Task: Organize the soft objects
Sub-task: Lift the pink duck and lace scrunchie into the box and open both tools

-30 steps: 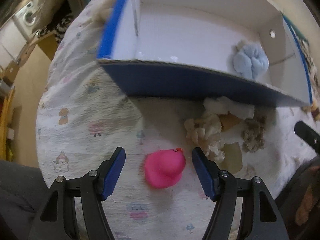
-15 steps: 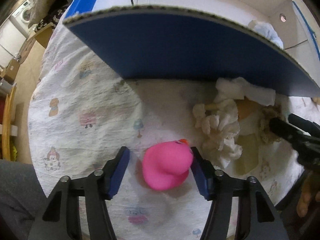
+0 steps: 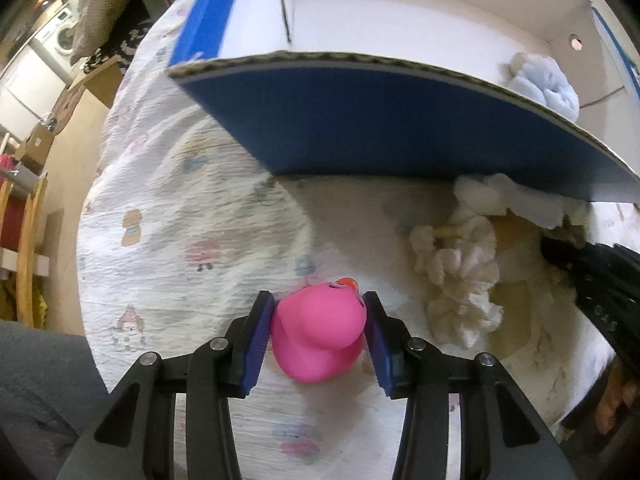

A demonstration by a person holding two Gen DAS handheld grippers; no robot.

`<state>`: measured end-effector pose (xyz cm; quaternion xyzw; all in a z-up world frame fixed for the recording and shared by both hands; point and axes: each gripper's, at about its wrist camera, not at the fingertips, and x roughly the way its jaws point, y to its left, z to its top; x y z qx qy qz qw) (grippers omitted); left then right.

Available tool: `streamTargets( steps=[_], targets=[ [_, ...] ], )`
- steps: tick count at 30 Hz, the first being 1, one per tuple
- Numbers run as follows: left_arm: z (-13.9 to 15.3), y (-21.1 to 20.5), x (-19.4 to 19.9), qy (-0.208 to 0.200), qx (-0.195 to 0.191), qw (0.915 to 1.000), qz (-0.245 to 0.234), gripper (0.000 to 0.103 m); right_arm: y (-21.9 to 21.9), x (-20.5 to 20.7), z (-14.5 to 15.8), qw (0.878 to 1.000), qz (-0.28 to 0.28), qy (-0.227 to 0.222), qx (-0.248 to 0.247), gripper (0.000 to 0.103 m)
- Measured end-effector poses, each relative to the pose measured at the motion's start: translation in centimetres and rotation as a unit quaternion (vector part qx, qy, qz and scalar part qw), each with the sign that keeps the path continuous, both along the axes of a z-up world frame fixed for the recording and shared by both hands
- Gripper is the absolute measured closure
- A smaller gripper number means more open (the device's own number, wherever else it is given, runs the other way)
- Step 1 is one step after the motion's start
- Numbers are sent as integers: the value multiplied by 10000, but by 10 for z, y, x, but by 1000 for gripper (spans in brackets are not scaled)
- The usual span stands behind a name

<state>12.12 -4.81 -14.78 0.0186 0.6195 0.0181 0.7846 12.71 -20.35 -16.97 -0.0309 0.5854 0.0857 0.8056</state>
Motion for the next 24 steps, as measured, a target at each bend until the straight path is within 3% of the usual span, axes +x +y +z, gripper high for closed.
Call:
streamTargets(
  steps=[7, 16, 24],
  targets=[
    [7, 28, 0, -106, 92, 9998, 120, 62, -17, -6, 11, 9994, -209, -29, 284, 87],
    [9, 50, -1, -265, 120, 9994, 208, 62, -20, -13, 18, 9992, -263, -89, 292, 87],
    [20, 61, -7, -386, 103, 9986, 359, 62, -29, -26, 51, 9973, -378, -261, 573, 87]
  ],
)
